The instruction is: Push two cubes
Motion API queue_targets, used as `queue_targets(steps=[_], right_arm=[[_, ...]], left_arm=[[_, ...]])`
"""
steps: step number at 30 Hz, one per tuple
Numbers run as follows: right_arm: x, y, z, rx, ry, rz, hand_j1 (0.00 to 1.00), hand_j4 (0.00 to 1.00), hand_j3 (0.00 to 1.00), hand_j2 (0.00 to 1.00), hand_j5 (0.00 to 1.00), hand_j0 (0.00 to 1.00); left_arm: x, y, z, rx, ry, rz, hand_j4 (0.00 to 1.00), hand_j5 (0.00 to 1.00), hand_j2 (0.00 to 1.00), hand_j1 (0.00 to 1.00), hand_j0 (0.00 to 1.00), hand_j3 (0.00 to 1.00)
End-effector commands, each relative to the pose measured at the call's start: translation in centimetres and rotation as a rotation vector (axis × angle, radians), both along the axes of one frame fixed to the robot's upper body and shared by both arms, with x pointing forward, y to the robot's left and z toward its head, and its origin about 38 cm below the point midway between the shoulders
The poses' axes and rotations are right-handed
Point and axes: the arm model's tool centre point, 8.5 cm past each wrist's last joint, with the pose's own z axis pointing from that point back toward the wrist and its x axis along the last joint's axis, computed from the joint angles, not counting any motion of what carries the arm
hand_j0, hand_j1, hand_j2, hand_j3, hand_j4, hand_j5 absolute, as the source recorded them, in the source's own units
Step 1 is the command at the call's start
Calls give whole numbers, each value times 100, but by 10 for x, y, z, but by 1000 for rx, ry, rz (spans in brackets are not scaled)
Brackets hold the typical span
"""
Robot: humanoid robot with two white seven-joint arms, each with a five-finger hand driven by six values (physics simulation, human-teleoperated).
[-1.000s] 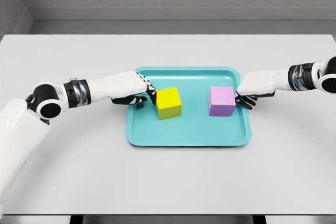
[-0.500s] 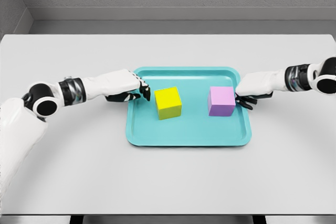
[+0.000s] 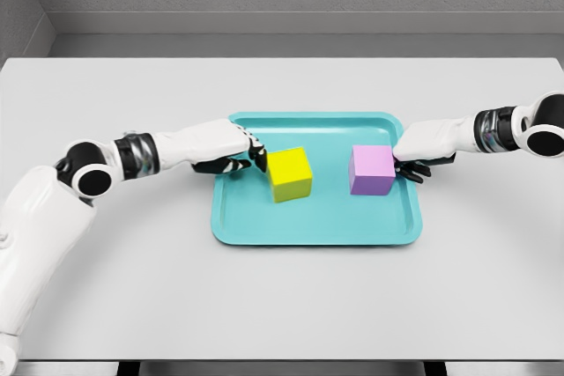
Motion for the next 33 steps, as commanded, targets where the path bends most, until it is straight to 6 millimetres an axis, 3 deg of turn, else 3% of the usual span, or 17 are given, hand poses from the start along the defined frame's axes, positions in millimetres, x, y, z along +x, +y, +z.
queue_targets(steps=[1,11,17,25,33], right_arm=[[-2,-4,-6,-28,16,13,11,11,11,11,11,11],[8,-20,-7,-42,20,-50,11,11,11,11,11,11],[18,-8,-9,-33,19,-49,11,11,11,11,11,11],[18,4,-8,-23,14,-24,11,11,11,11,11,11],[15,11,-6,-16,9,1,11,11,11,11,11,11]], left_arm=[[0,-5,0,-14,3,-4,48,48,48,48,48,48],[2,-16,4,-21,-9,-17,48,48,48,48,48,48],[1,-20,3,-23,-8,-20,48,48,48,48,48,48],[4,6,9,-6,-20,17,48,48,48,48,48,48],[-5,-4,20,-52,-40,-22,48,48,48,48,48,48]])
